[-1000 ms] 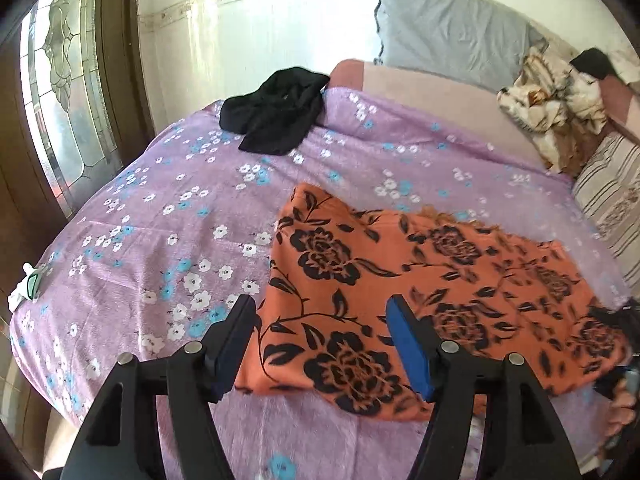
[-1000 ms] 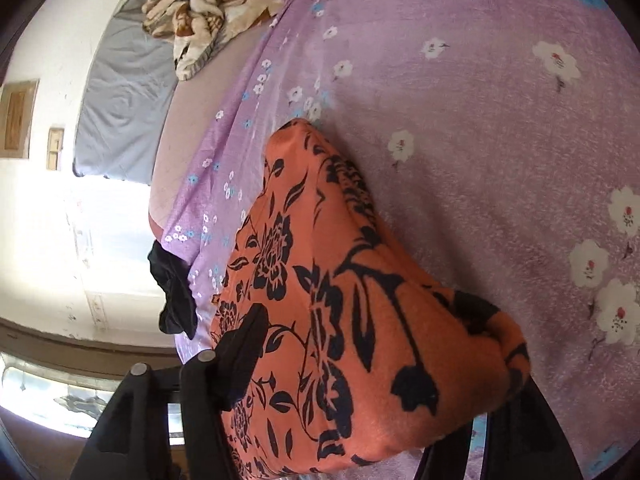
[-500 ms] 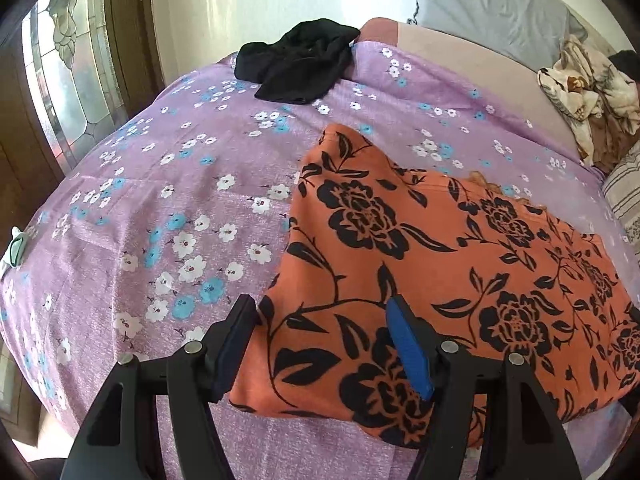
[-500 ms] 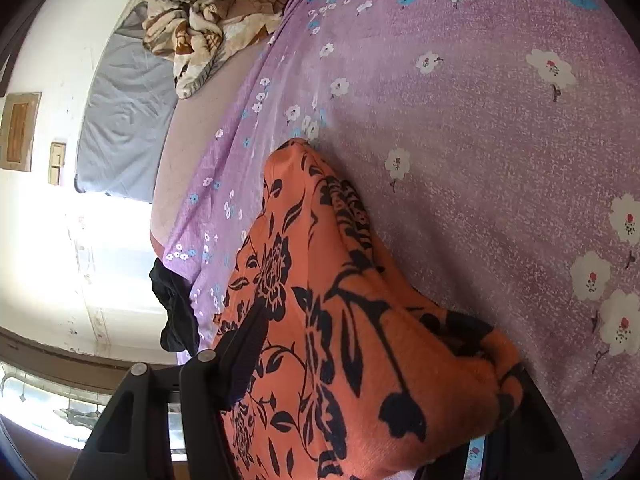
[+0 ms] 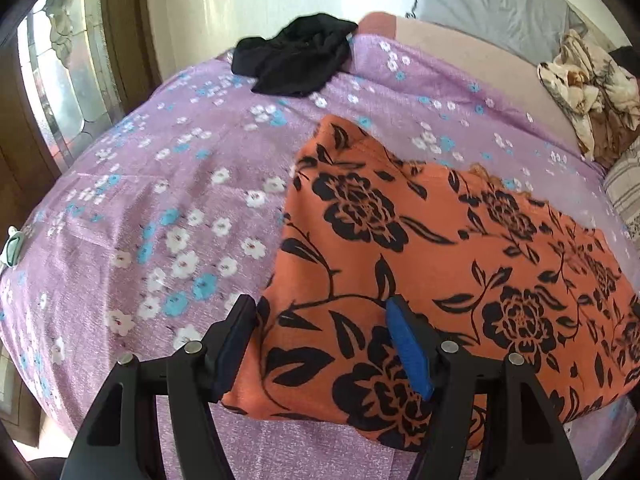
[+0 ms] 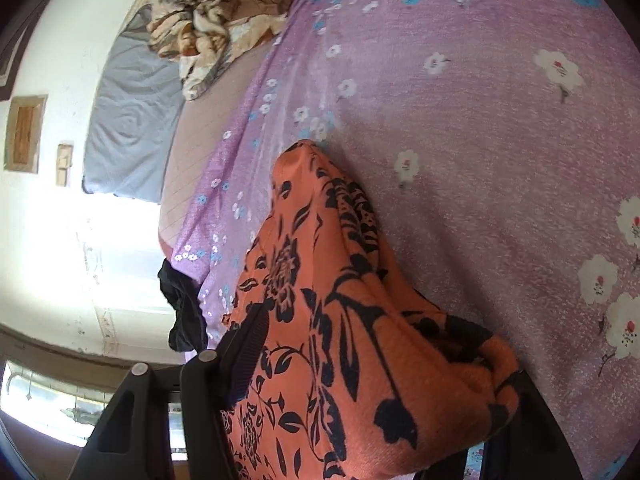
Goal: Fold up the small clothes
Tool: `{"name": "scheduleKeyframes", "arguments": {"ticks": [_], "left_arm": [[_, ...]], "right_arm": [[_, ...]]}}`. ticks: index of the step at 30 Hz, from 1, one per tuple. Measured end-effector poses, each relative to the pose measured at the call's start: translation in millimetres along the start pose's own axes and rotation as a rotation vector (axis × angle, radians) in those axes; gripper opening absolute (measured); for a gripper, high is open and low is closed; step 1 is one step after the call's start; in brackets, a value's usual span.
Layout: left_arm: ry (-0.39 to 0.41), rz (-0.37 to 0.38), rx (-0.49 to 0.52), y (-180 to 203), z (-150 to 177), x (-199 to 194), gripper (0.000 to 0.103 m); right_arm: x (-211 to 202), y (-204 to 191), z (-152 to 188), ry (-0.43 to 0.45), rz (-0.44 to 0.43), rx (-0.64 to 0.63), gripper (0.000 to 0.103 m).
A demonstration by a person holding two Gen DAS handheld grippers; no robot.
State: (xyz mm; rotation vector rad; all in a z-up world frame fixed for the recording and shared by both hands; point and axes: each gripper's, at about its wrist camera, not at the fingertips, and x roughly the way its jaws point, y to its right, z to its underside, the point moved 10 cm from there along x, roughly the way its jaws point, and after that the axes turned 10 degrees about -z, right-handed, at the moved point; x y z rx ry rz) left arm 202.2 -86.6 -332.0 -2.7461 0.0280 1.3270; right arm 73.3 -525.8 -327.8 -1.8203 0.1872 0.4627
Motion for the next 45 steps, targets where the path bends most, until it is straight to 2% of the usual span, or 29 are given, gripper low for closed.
{"name": "scheduleKeyframes", "arguments": {"ticks": [2,5,8,10,13,16,20,24,26,27,28,29,30,31,32,33,36,37,39,40,43,44,45], "left_arm": [[-0.035,0.000,0.020,2.7,5.7,10.0,0.069],[-0.055,0.031,-0.001,-1.4,3.6,10.4,0.066],[-0.058,0.060,-0.056,-18.9,-7.2,6.6,0.064],[-0.057,0.045,-0.105,-39.6,-15.4,7.3,0.064],[-0.045,-0.018,-0.163,-76.5,-26.5,8.9,0.064],[-0.047,-0.056,-0.234,-113.4,-33.2,8.8,0.064],[-0.061,-0.083,-0.317,-154.1,-36.0,8.8,0.064],[-0.053,-0.112,-0.350,-177.1,-35.4,5.9,0.064],[-0.057,-0.109,-0.354,-181.0,-34.6,7.2,0.064],[-0.060,-0.108,-0.352,-182.0,-33.9,8.2,0.064],[-0.065,-0.109,-0.349,-182.3,-33.6,9.8,0.064],[-0.068,-0.108,-0.348,-182.3,-34.3,11.2,0.064],[-0.067,-0.108,-0.347,-181.8,-34.2,11.0,0.064],[-0.064,-0.106,-0.346,-181.2,-34.8,10.1,0.064],[-0.056,-0.107,-0.343,-180.0,-36.3,9.2,0.064],[-0.050,-0.110,-0.341,-179.3,-38.4,8.4,0.064],[-0.012,-0.088,-0.346,-173.6,-45.4,-0.7,0.064],[0.017,-0.078,-0.340,-169.8,-49.9,-6.6,0.064],[0.096,-0.032,-0.332,-159.3,-60.7,-23.1,0.064],[0.144,-0.003,-0.326,-152.1,-66.4,-33.7,0.064],[0.274,0.062,-0.246,-118.7,-80.2,-63.2,0.065],[0.287,0.084,-0.219,-107.0,-81.2,-66.7,0.065],[0.296,0.112,-0.186,-91.4,-81.6,-69.5,0.065]], "right_arm": [[3.0,-2.6,3.2,-0.011,0.036,-0.045,0.025],[4.8,-20.1,9.8,-0.002,0.060,-0.112,0.022],[7.4,-63.8,26.2,-0.005,0.061,-0.258,0.022],[12.5,-100.3,43.6,-0.009,0.049,-0.361,0.022],[26.0,-143.7,74.9,-0.039,0.009,-0.442,0.022],[55.8,-175.1,114.6,-0.112,-0.014,-0.472,0.021],[104.4,-193.2,171.6,-0.225,-0.050,-0.450,0.021],[154.5,-190.2,241.1,-0.371,-0.085,-0.409,0.021],[173.2,-175.9,273.7,-0.447,-0.047,-0.416,0.022],[178.0,-168.8,282.3,-0.454,-0.023,-0.443,0.025],[178.4,-166.2,285.9,-0.441,-0.026,-0.472,0.025],[175.4,-168.1,286.3,-0.428,-0.054,-0.485,0.030],[171.8,-171.7,286.9,-0.436,-0.099,-0.479,0.046],[167.6,-177.8,291.2,-0.479,-0.164,-0.454,0.059],[163.2,-186.3,296.1,-0.529,-0.224,-0.435,0.076],[156.2,-192.2,299.9,-0.572,-0.254,-0.436,0.080],[134.1,-200.3,300.3,-0.663,-0.321,-0.424,0.080],[122.6,-201.7,295.6,-0.665,-0.351,-0.421,0.080],[99.4,-204.6,275.3,-0.611,-0.365,-0.469,0.079],[88.8,-199.9,259.4,-0.569,-0.337,-0.502,0.078],[72.9,-181.9,213.1,-0.462,-0.230,-0.546,0.054],[72.8,-175.0,196.3,-0.435,-0.197,-0.533,0.041],[71.3,-165.5,181.1,-0.410,-0.169,-0.508,0.035]]}}
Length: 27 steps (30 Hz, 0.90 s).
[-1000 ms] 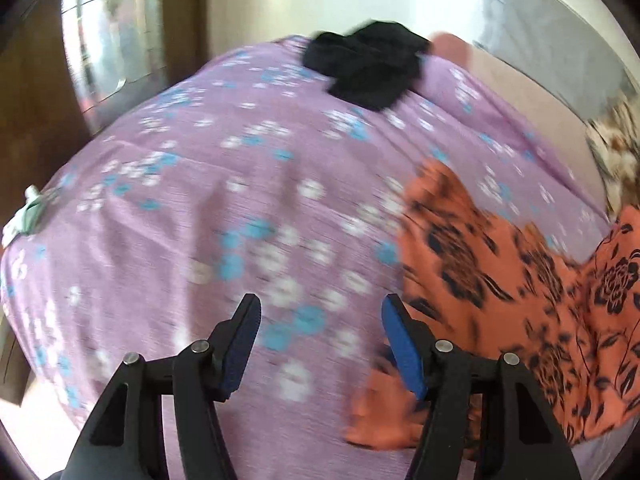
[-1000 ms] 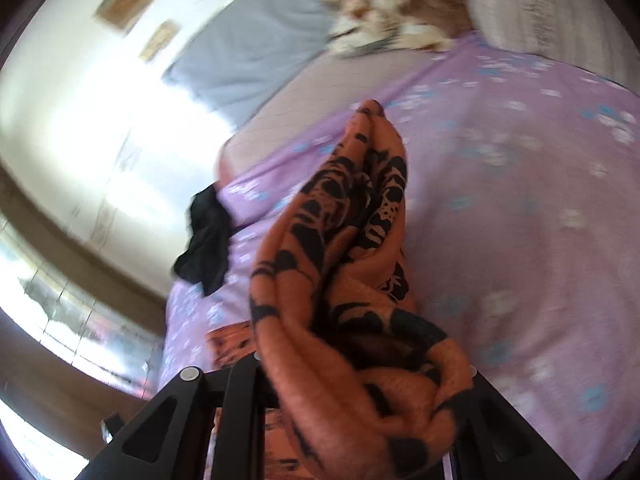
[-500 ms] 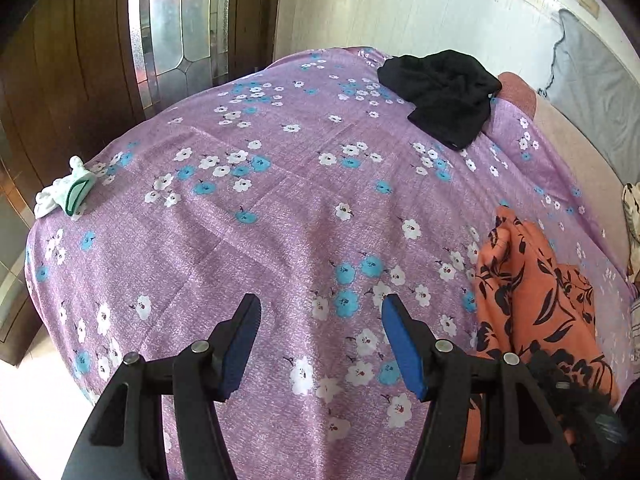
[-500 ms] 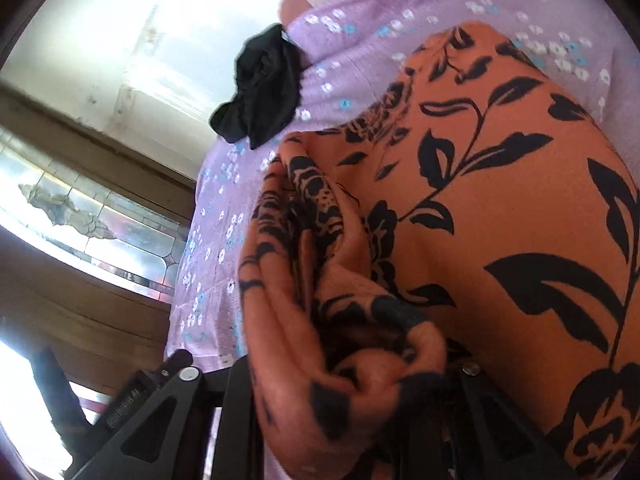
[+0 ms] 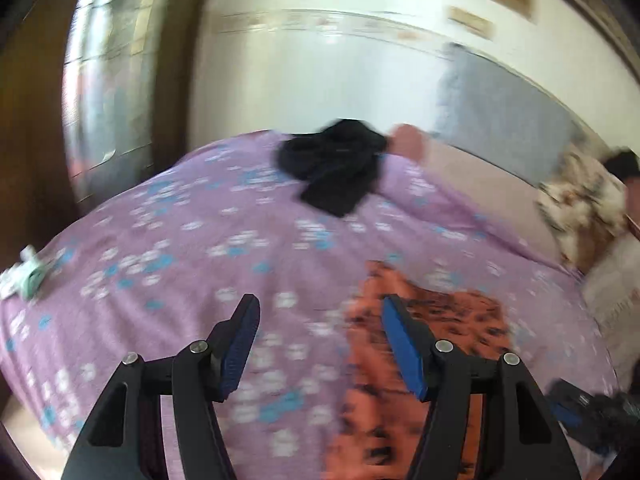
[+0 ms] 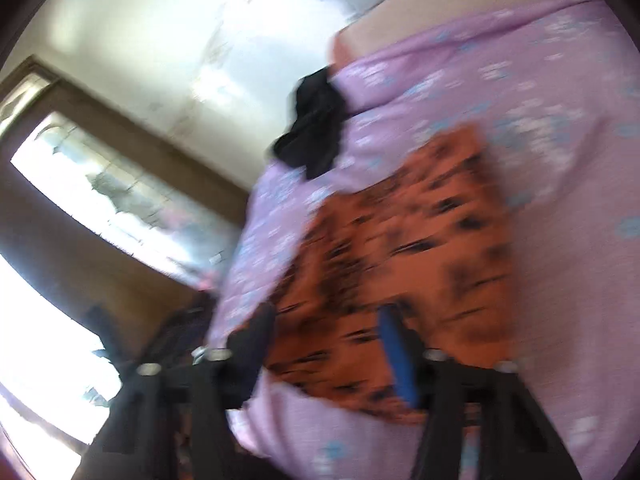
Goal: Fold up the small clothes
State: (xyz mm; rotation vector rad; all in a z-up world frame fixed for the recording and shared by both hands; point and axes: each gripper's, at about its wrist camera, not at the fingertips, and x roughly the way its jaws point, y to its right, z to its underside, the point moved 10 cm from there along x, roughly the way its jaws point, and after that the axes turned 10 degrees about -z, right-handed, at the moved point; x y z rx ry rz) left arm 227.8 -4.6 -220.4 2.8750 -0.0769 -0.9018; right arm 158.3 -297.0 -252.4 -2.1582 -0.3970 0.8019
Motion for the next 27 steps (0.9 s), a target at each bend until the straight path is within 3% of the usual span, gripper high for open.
{"name": "scheduleKeyframes", "arguments": {"ticks": [3,6,9,11,13,14,18,20,22,25,27], "left_arm": [[0.010,0.028,0.099,38.9,11.3,1.8,0.065],[-0.035,0.006,0.184,58.3,28.4,18.8,0.065],[-0.174,-0.056,0.184,44.2,55.3,50.6,0.065],[-0.277,-0.129,0.174,23.0,77.0,75.6,0.067],[-0.284,-0.131,0.146,11.7,79.9,80.2,0.071],[-0.284,-0.129,0.155,10.7,79.7,79.8,0.071],[-0.279,-0.132,0.191,9.6,67.1,61.6,0.069],[-0.191,-0.143,0.219,15.5,40.7,43.4,0.069],[-0.152,-0.136,0.231,24.2,20.9,35.2,0.069],[-0.165,-0.091,0.221,42.2,-2.8,37.2,0.069],[-0.194,-0.108,0.262,53.3,-6.7,50.1,0.069]], "right_arm": [[-5.2,30.6,-9.7,0.015,0.040,0.087,0.034],[4.8,29.7,-7.2,-0.011,0.030,0.087,0.034],[18.7,31.5,-3.1,-0.052,0.022,0.060,0.034],[29.1,46.2,6.0,-0.103,0.078,0.040,0.032],[37.9,59.9,10.7,-0.133,0.099,0.069,0.022],[37.9,62.2,10.4,-0.141,0.087,0.089,0.022],[39.3,60.4,4.0,-0.180,0.086,0.077,0.022],[41.2,54.0,-7.8,-0.163,0.086,0.047,0.027],[38.3,41.5,-26.0,-0.119,0.064,0.017,0.027],[48.4,33.2,-55.3,-0.070,0.033,0.007,0.027],[56.4,38.1,-68.9,-0.061,0.051,0.004,0.027]]}}
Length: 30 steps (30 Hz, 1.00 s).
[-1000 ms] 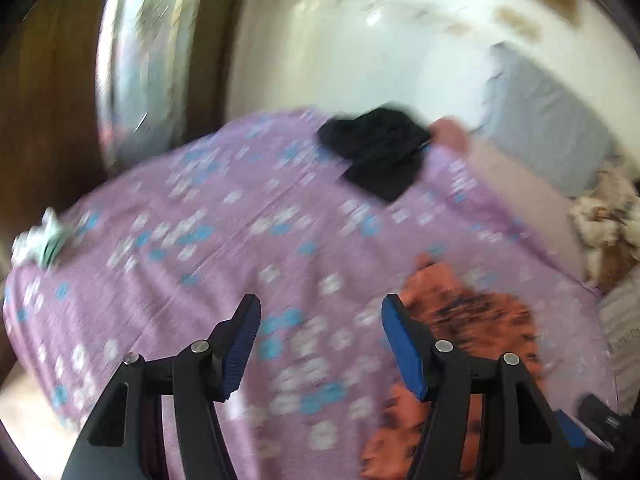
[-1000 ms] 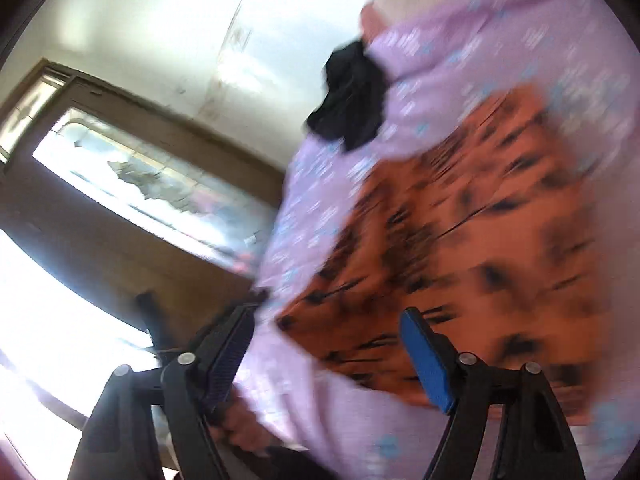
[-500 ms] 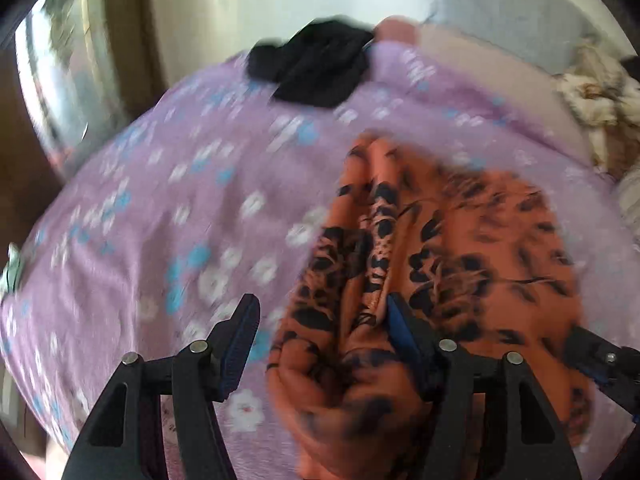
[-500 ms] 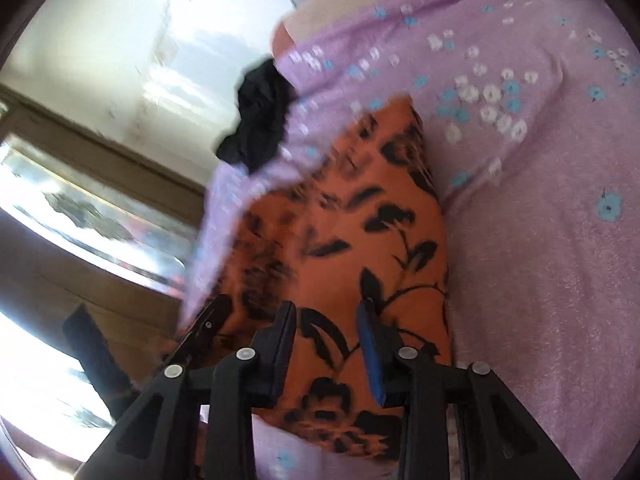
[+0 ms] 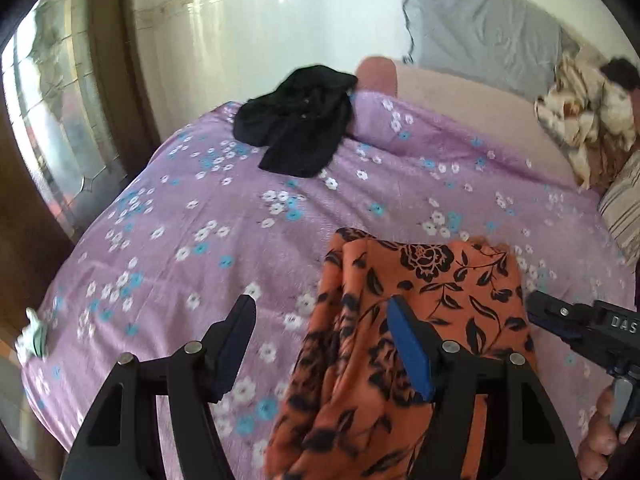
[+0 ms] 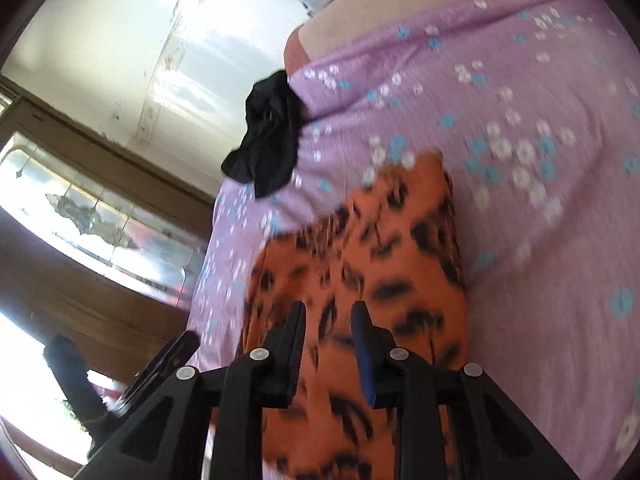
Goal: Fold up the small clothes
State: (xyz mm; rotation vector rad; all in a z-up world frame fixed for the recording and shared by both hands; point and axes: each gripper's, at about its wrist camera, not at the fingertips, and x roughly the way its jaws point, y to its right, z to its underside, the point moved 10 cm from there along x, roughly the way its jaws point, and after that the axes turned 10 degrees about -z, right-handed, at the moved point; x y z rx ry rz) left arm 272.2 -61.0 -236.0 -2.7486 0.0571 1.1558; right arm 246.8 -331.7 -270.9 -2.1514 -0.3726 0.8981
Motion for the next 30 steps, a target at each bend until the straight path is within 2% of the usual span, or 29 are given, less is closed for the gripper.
{"name": "scheduleKeyframes", "arguments": {"ticks": [3,6,9,12,14,16,21,22,24,26,27,30], "left_arm": [[-0.081,-0.021,0.047,16.7,6.4,33.8,0.069],[-0.263,-0.056,0.093,25.7,44.2,79.7,0.070],[-0.232,-0.020,0.046,17.6,52.6,82.4,0.071],[-0.235,0.001,0.022,8.9,54.6,73.3,0.071],[-0.208,0.009,0.002,2.1,52.7,59.1,0.071],[-0.149,-0.008,-0.004,-8.3,49.9,42.1,0.071],[-0.088,-0.005,-0.063,-35.6,64.6,15.1,0.071],[-0.101,-0.022,-0.058,-40.4,73.1,18.2,0.071],[-0.176,-0.033,-0.040,-42.1,91.7,34.3,0.071],[-0.236,-0.031,-0.050,-44.2,107.7,50.6,0.071],[-0.251,-0.024,-0.055,-44.9,108.9,53.2,0.071],[-0.214,0.021,-0.107,-50.4,99.2,42.9,0.070]], "right_arm": [[23.3,16.5,-10.3,-0.033,0.037,0.015,0.027],[50.6,42.8,-6.1,-0.109,0.089,0.044,0.025],[60.6,51.1,-3.7,-0.124,0.096,0.050,0.025],[53.2,40.8,-4.2,-0.109,0.115,0.011,0.025],[43.9,32.4,-3.8,-0.086,0.100,0.001,0.026],[29.3,20.9,2.9,-0.080,0.062,0.000,0.026],[-1.9,-2.6,36.1,-0.088,0.044,-0.039,0.026],[-3.5,-4.7,43.4,-0.093,0.035,-0.032,0.026],[-3.5,-4.1,61.5,-0.110,0.039,-0.023,0.026],[1.7,7.7,85.4,-0.160,0.100,-0.017,0.026],[1.8,10.1,91.6,-0.159,0.108,-0.026,0.026],[-4.2,4.9,95.0,-0.145,0.130,-0.073,0.025]]}}
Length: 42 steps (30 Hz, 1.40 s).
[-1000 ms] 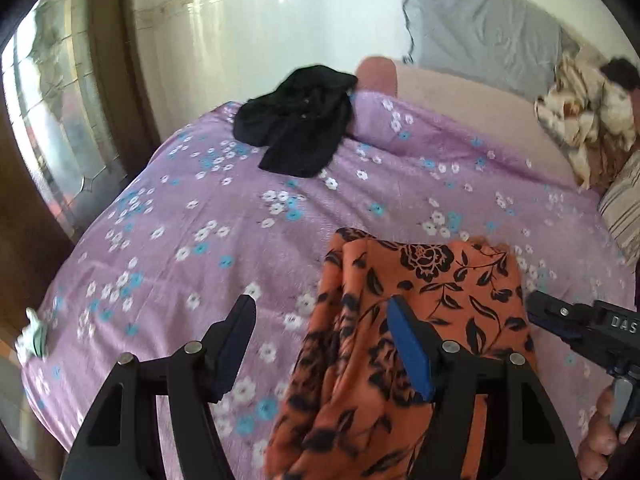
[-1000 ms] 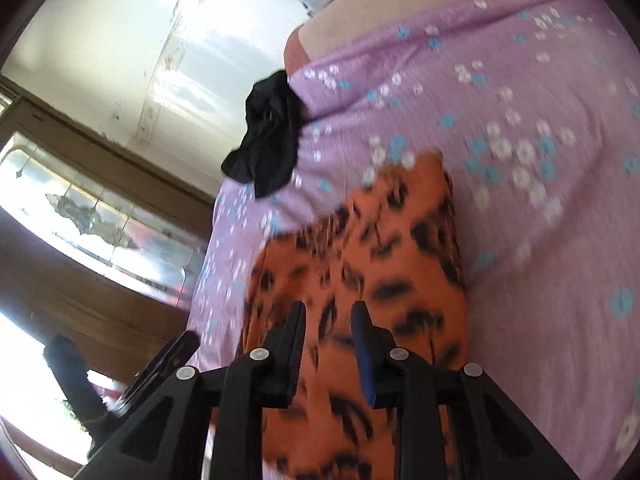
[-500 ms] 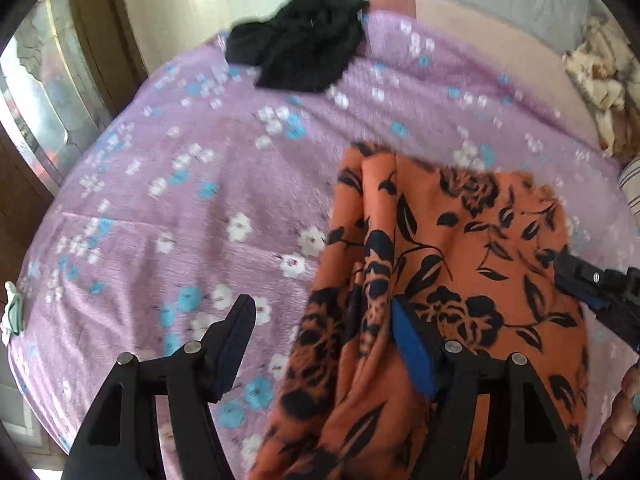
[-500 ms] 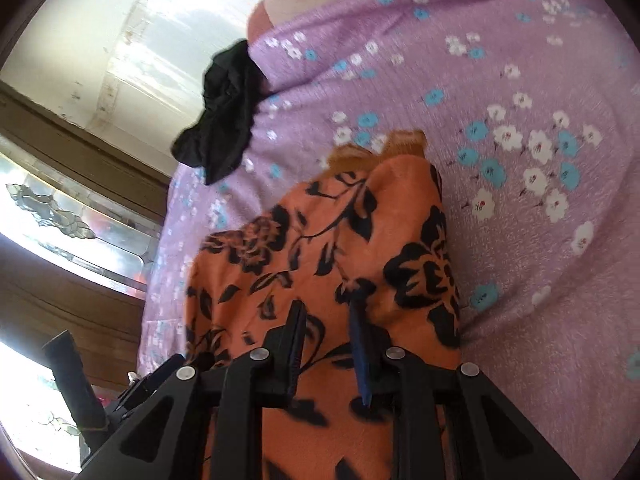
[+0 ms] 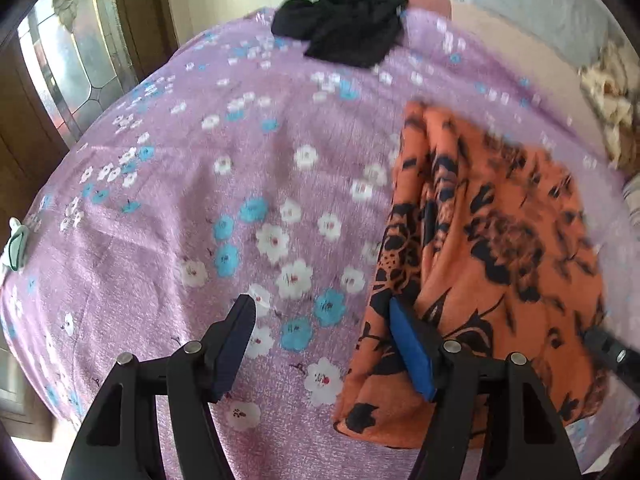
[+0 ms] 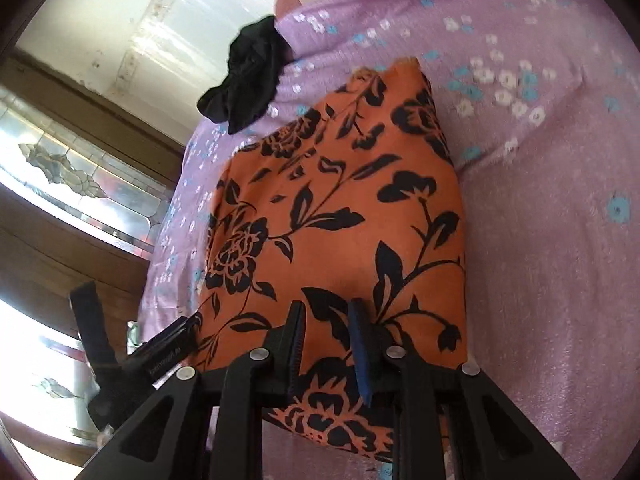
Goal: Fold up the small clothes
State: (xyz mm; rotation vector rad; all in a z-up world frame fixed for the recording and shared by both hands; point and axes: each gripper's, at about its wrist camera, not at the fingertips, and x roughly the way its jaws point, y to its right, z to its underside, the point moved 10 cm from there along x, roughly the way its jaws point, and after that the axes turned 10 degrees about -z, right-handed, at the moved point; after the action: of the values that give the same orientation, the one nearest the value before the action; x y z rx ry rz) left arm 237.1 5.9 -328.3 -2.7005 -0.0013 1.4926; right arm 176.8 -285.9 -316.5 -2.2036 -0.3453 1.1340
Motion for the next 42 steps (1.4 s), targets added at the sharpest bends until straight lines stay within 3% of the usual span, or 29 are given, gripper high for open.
{"name": "scheduleKeyframes", "arguments": {"ticks": [5,7,9,11,12,14,16,19,21,23,25,31,32,33,35,42], "left_arm": [[0.182,0.054,-0.060,-6.8,-28.2,-37.7,0.070],[0.217,0.068,-0.053,-5.4,-35.6,-43.7,0.070],[0.168,0.034,0.002,2.8,-32.3,-30.5,0.070],[0.025,0.021,0.046,13.0,-15.3,-1.1,0.069],[-0.030,0.008,0.050,12.8,-6.3,9.1,0.068],[-0.056,0.021,0.018,9.1,-7.4,13.0,0.068],[0.002,0.054,-0.014,5.9,-22.8,0.1,0.068],[0.096,0.041,0.013,7.1,-36.9,-15.8,0.069],[0.088,0.040,0.078,20.1,-32.2,-13.5,0.069],[0.079,-0.038,0.180,33.6,-20.8,-4.9,0.069],[0.128,-0.066,0.205,35.7,-25.6,-12.5,0.069],[0.193,-0.041,0.178,37.9,-30.1,-32.5,0.069],[0.209,-0.040,0.179,39.6,-27.0,-38.1,0.069],[0.228,-0.042,0.180,39.8,-26.2,-43.7,0.069],[0.261,-0.042,0.180,42.2,-27.3,-52.5,0.069],[0.286,-0.026,0.182,48.0,-25.9,-63.6,0.069]], "right_arm": [[-27.2,-5.4,-7.1,0.054,-0.064,0.014,0.027],[-31.8,-4.0,-11.1,0.069,-0.074,0.014,0.027],[-16.5,2.2,-6.5,0.018,-0.065,0.044,0.027],[1.3,13.4,0.4,-0.038,-0.037,0.071,0.026],[2.2,11.6,-1.5,-0.025,-0.035,0.065,0.026],[-1.9,4.4,-6.4,-0.031,-0.040,0.045,0.026],[-8.9,0.7,-14.6,-0.003,-0.063,0.045,0.027],[-14.8,3.5,-20.6,0.009,-0.079,0.071,0.027],[-3.8,8.4,-11.6,-0.066,-0.073,0.095,0.028],[3.8,11.1,-3.8,-0.104,-0.055,0.086,0.026],[-4.2,6.3,-4.8,-0.093,-0.050,0.072,0.026],[-47.4,-5.6,-13.2,0.017,0.017,-0.039,0.028],[-51.9,-6.8,-13.1,0.027,0.026,-0.058,0.033],[-58.6,-7.8,-11.5,0.038,0.036,-0.076,0.051],[-62.9,-7.4,-14.2,0.060,0.034,-0.076,0.077],[-53.7,-1.4,-15.9,0.062,0.025,-0.066,0.077]]}}
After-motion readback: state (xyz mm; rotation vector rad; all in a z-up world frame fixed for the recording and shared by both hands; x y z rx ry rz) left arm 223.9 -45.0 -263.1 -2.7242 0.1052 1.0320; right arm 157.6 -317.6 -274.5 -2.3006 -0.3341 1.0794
